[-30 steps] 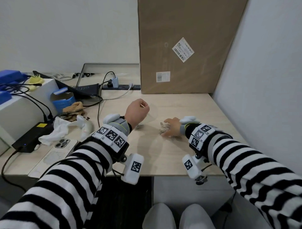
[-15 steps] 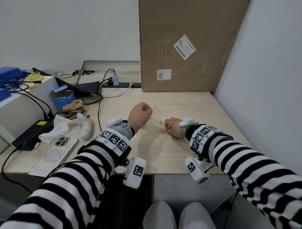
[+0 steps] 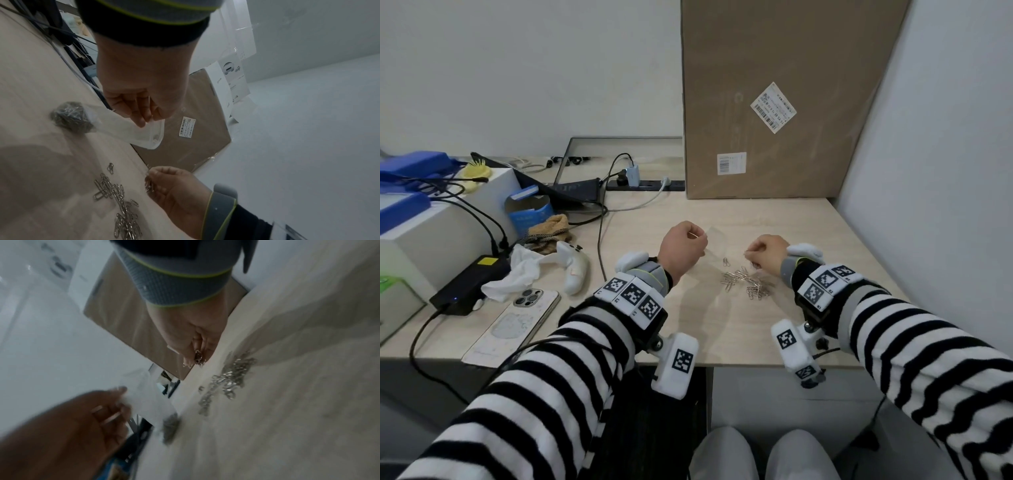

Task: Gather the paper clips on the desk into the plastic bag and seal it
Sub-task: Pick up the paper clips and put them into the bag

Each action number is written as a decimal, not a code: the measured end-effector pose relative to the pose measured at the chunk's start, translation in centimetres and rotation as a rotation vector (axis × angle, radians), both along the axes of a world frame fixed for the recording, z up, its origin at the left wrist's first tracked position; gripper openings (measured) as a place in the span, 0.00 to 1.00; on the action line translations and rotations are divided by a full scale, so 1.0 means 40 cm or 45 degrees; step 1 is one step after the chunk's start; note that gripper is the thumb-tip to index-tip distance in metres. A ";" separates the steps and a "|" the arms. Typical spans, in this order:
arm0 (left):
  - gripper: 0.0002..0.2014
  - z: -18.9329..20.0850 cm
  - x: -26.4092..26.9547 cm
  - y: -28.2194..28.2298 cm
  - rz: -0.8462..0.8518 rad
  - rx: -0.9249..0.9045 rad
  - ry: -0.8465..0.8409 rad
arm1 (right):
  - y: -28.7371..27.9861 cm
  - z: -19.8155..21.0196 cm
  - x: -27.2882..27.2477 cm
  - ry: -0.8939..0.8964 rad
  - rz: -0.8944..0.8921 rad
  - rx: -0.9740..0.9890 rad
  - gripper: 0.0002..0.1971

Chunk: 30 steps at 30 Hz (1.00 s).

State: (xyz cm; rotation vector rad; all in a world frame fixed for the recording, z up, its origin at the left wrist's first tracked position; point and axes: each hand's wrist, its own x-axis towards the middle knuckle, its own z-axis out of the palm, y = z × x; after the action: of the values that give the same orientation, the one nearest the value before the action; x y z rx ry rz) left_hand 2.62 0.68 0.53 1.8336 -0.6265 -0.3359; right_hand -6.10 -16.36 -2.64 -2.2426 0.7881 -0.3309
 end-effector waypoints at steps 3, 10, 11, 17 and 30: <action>0.03 0.005 0.005 -0.003 0.023 -0.020 0.040 | 0.002 0.041 0.015 -0.270 -0.100 0.287 0.10; 0.04 0.007 0.012 -0.018 0.042 -0.096 0.179 | 0.077 0.147 0.065 -0.602 0.001 0.442 0.11; 0.06 0.008 0.013 -0.020 0.039 -0.115 0.204 | 0.090 0.154 0.073 -0.603 0.016 0.384 0.10; 0.12 0.014 0.022 -0.012 0.049 -0.206 0.389 | 0.140 0.141 0.091 -0.527 0.082 0.090 0.07; 0.10 0.023 0.035 -0.007 0.084 -0.271 0.390 | 0.103 0.144 0.036 -0.447 0.177 -0.125 0.03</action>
State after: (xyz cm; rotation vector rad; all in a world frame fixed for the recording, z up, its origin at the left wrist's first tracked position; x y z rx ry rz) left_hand 4.04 0.41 1.44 1.5556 -0.3728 -0.4762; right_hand -4.66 -12.24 3.11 -2.2281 0.4367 -0.6858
